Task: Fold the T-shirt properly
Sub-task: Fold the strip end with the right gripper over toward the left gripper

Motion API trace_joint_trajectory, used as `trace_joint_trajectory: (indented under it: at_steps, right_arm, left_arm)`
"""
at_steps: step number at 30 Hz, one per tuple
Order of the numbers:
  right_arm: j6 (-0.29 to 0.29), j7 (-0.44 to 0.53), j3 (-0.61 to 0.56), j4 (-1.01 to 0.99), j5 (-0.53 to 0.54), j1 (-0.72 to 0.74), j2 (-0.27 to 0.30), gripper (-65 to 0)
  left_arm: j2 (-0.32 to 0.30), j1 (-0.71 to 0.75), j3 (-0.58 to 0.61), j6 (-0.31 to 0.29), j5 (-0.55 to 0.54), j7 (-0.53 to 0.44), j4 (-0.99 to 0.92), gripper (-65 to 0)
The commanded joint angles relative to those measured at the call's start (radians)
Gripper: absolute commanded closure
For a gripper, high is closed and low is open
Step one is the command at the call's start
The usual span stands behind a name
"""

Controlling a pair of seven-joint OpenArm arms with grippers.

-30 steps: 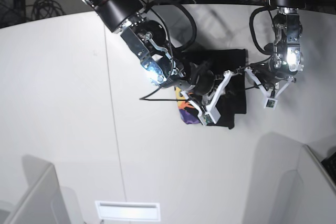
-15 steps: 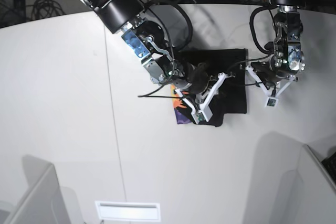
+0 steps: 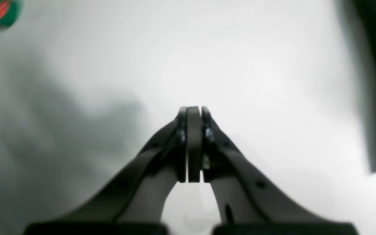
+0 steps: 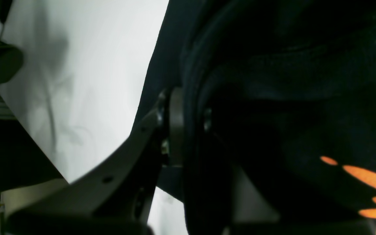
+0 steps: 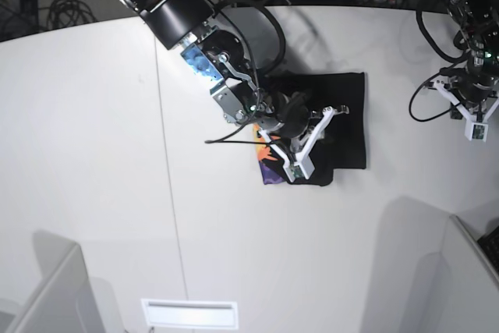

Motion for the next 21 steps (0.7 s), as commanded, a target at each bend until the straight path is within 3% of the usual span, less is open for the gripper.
trace_joint_trajectory:
  at_steps: [1,5,8,18,21]
  right_arm:
    - [0.011,0.018,0.003,0.016,0.009,0.021,-0.015,-16.1]
    - [0.011,0.019,-0.003,0.016,0.009,0.022,-0.015,-38.1]
    - [0.011,0.021,-0.003,0.016,0.009,0.024,-0.020,-45.6]
    - [0.011,0.021,-0.006,-0.007,0.009,0.024,-0.027,-45.9]
    - [0.012,0.021,-0.069,-0.004,0.009,0.039,-0.029,-45.9]
  left_arm:
    - [-0.017,-0.003,-0.038,-0.022,-0.007,-0.017,0.013,0.0]
    - [-0.017,0.023,-0.147,-0.060,-0.007,-0.017,0.013,0.0]
    - [-0.016,0.033,-0.208,-0.060,-0.008,-0.017,0.018,0.0]
    - [-0.014,0.033,-0.250,-0.062,-0.008,-0.017,0.013,0.0]
    - [-0.013,0.029,-0.242,-0.062,-0.008,-0.017,0.013,0.0]
